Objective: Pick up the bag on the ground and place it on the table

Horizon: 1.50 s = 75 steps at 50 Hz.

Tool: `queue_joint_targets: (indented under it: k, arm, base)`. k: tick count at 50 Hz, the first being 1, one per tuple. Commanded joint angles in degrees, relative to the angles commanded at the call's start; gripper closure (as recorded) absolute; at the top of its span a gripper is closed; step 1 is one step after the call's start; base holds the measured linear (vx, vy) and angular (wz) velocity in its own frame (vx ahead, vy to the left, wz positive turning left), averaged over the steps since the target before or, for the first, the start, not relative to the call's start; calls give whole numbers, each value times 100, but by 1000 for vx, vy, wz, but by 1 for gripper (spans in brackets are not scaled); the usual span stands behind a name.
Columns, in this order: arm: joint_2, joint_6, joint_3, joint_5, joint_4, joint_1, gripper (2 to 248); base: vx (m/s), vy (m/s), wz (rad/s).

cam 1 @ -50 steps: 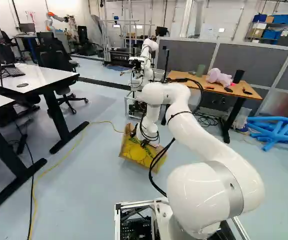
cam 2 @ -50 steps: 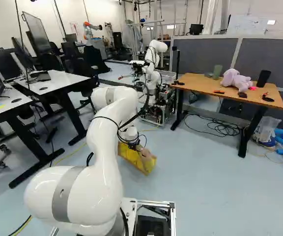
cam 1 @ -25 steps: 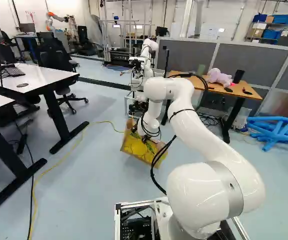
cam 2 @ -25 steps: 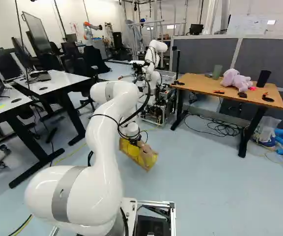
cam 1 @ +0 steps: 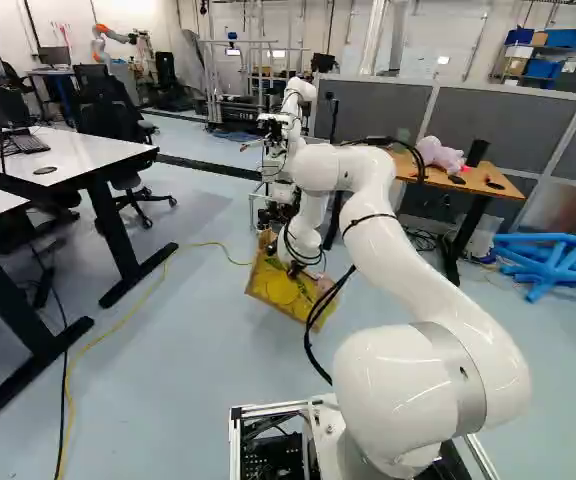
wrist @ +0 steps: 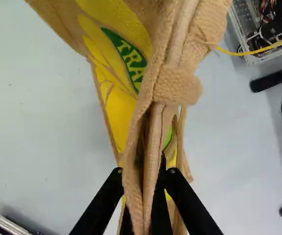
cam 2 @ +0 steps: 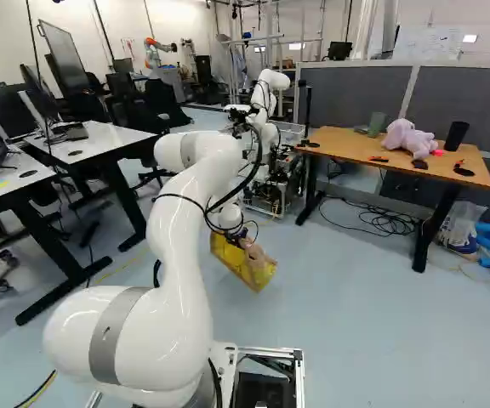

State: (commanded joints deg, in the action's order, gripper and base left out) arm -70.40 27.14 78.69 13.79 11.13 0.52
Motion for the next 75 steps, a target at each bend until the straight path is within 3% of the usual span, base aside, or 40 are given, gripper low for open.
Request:
queue_joint_targets:
  k: [41, 75]
  arm:
    - [673, 0, -296, -1094, -493, -138, 228]
    - [1466, 0, -986, -1994, -640, -143, 228]
  base:
    - [0, 0, 0]
    - [0, 0, 0]
